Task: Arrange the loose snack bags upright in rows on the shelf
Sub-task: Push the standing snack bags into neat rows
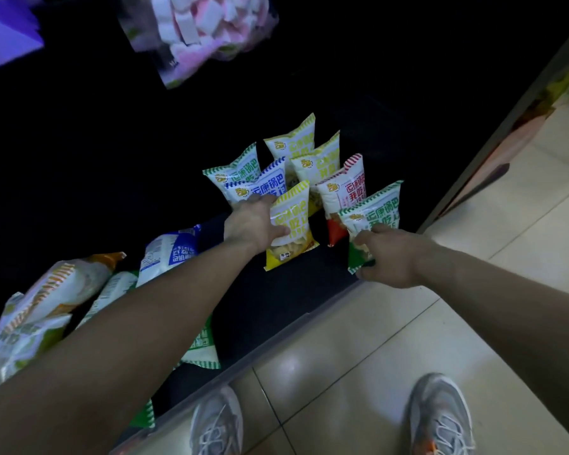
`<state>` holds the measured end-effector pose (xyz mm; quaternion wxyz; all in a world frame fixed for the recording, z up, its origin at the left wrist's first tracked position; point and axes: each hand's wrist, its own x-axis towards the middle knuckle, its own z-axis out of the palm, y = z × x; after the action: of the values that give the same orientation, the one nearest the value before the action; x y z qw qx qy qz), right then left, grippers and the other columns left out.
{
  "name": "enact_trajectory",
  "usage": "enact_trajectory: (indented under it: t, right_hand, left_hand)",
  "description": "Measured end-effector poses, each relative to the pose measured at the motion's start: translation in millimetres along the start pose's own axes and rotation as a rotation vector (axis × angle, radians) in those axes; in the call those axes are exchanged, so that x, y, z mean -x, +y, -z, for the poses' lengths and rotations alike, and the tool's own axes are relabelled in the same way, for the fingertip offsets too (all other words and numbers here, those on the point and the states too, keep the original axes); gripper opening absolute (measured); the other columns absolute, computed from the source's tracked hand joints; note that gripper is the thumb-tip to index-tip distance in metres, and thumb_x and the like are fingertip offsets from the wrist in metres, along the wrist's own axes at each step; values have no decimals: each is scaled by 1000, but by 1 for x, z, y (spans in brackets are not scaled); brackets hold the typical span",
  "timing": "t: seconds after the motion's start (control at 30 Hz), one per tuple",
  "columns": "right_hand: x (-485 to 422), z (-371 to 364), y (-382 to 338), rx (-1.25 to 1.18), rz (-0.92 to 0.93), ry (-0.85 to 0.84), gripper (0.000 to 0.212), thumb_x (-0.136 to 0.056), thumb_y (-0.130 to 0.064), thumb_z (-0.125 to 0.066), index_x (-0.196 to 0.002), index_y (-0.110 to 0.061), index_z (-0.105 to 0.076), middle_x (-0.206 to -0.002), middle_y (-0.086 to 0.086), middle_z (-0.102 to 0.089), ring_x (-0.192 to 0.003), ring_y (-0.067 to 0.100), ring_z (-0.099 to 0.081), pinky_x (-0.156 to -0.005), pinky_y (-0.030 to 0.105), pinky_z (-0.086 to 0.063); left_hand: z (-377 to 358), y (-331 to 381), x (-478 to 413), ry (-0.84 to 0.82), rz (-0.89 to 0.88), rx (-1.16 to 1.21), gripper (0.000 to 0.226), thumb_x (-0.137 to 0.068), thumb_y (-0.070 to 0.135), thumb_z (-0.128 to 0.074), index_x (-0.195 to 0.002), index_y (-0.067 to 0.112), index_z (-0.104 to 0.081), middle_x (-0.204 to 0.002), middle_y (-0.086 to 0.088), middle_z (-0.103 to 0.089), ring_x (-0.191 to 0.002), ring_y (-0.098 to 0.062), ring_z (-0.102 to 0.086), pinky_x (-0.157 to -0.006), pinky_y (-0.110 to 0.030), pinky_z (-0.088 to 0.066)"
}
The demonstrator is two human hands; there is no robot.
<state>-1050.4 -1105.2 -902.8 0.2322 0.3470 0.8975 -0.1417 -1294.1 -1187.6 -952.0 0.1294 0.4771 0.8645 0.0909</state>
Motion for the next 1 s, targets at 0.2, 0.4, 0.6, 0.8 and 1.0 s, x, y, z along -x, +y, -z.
enact_trajectory:
  t: [0.2,0.4,0.6,0.8,1.0]
  right_hand:
    - [-1,-1,-10,16,25,-17,67,-89,-52,-60,-145,-22,-38,-125,6,-44,-117,30,-51,-89,39,-48]
    - [-1,10,-31,42,62,9,62,-88,-52,-60,-139,-22,-42,-126,5,-44,-117,29,-51,-93,45,-49]
    - [20,38,-75,29,133,73,68,-90,-52,-59,-146,-21,-36,-140,8,-42,-126,31,-47,-93,41,-46]
    - [52,57,-137,-60,202,145,71,-94,-50,-57,-152,-22,-28,-152,7,-32,-128,32,-47,-85,38,-44]
    - [55,24,-199,86,274,51,72,-92,-52,-56,-152,-22,-28,-150,9,-37,-130,31,-46,-97,46,-47]
  left_hand:
    - [-2,7,5,18,-10,-76,77,-85,52,-68,-148,27,-32,-145,-3,-42,-130,-27,-44,-89,-46,-52]
    - [18,5,14,59,-23,-61,84,-83,55,-68,-151,25,-28,-149,-2,-38,-136,-26,-38,-96,-42,-48]
    - [89,-22,63,-87,-47,-198,77,-86,53,-66,-149,23,-32,-147,-7,-39,-132,-27,-43,-101,-42,-45]
    - [156,-76,158,-117,21,-143,73,-86,52,-67,-146,21,-39,-143,-4,-42,-127,-25,-49,-102,-37,-43]
    - [165,-134,220,-167,105,-176,72,-88,52,-64,-148,22,-36,-145,-7,-41,-127,-27,-47,-101,-36,-42]
